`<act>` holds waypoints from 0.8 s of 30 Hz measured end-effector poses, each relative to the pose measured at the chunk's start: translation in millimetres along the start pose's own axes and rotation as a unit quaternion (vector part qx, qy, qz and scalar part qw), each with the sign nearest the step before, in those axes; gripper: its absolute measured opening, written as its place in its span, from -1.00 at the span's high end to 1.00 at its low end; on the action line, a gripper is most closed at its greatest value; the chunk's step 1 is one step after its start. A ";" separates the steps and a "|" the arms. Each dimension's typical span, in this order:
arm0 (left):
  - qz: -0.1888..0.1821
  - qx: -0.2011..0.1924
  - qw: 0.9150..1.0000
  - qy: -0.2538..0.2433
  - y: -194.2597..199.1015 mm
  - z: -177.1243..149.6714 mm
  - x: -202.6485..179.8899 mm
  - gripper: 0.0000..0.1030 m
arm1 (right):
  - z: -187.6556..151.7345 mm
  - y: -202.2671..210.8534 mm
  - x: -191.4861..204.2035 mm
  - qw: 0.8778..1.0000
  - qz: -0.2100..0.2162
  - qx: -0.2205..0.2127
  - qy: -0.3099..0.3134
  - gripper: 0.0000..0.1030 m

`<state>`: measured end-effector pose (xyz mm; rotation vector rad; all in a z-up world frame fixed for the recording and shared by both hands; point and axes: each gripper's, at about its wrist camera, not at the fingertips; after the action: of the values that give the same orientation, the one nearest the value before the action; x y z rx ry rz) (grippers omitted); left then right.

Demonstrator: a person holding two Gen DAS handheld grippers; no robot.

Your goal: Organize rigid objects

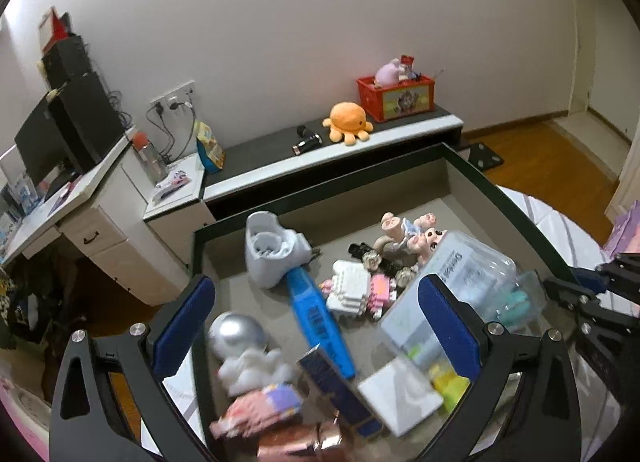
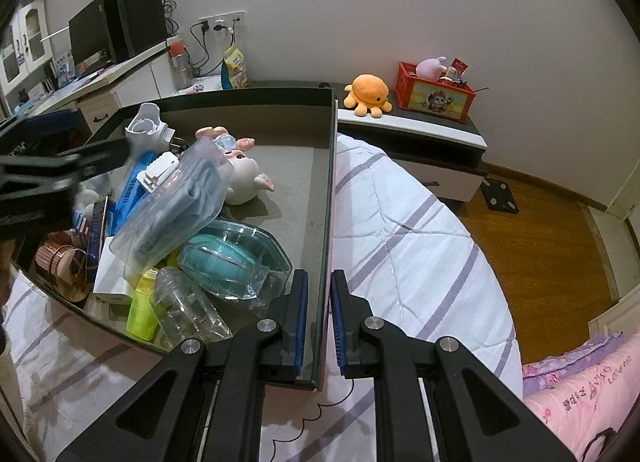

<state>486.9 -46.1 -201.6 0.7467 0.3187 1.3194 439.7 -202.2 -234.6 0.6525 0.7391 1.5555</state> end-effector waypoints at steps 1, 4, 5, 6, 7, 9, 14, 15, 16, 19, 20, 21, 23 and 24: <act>0.002 -0.004 1.000 0.005 6.2 -3.3 3.6 -0.99 | 0.4 0.5 -0.1 1.000 -0.001 0.001 -0.001 0.75; 0.013 -0.020 0.999 0.026 24.7 -12.8 16.0 -0.99 | 1.1 4.2 0.8 1.000 0.002 0.000 0.001 0.54; 0.014 -0.026 0.999 0.033 31.8 -16.0 18.5 -0.99 | 1.0 8.5 1.7 1.000 0.002 -0.005 0.000 0.40; 0.015 -0.036 0.998 0.042 41.5 -20.4 22.2 -0.99 | 0.9 11.8 1.4 1.000 -0.002 -0.009 -0.002 0.05; 0.014 -0.039 0.998 0.046 46.7 -22.4 24.1 -0.99 | 0.9 21.0 3.4 1.000 -0.013 -0.020 -0.004 -0.23; 0.014 -0.045 0.998 0.050 58.4 -25.8 25.9 -0.99 | 1.6 35.4 6.4 0.999 -0.013 -0.039 -0.004 -0.48; 0.013 -0.061 0.996 0.057 85.4 -29.7 25.4 -0.99 | 8.2 85.9 25.8 0.994 -0.020 -0.108 0.009 -0.72; 0.015 -0.063 0.996 0.060 91.2 -31.0 25.1 -0.99 | 9.5 92.7 28.3 0.993 -0.019 -0.120 0.010 -0.96; 0.016 -0.067 0.996 0.063 98.3 -32.8 24.6 -0.99 | 9.0 103.2 32.8 0.990 -0.022 -0.138 0.015 -1.00; 0.018 -0.080 0.994 0.074 119.5 -41.8 24.3 -0.99 | 3.7 122.8 40.9 0.986 -0.014 -0.163 0.021 -1.00; 0.022 -0.084 0.993 0.077 126.9 -44.7 24.7 -0.99 | 2.7 127.7 44.0 0.986 -0.014 -0.165 0.022 -1.00; 0.026 -0.087 0.993 0.081 133.2 -47.8 25.5 -0.99 | -0.1 134.9 47.2 0.985 -0.015 -0.172 0.021 -1.00; 0.025 -0.094 0.991 0.087 147.3 -55.1 24.9 -1.00 | -5.5 147.7 52.2 0.982 -0.009 -0.187 0.020 -1.00; 0.018 -0.098 0.991 0.092 156.4 -60.0 24.8 -1.00 | -8.0 153.4 54.7 0.981 -0.008 -0.191 0.019 -1.00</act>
<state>338.6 5.9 -138.5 0.4688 0.3176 1.4332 330.4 -158.3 -121.8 0.3318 0.4530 1.6415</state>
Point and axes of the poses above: each gripper's, at about its wrist camera, not at the fingertips, and y roughly against the way its jaws point, x to its left, z to its top, and after that the axes turned 2 degrees about -x, right-handed
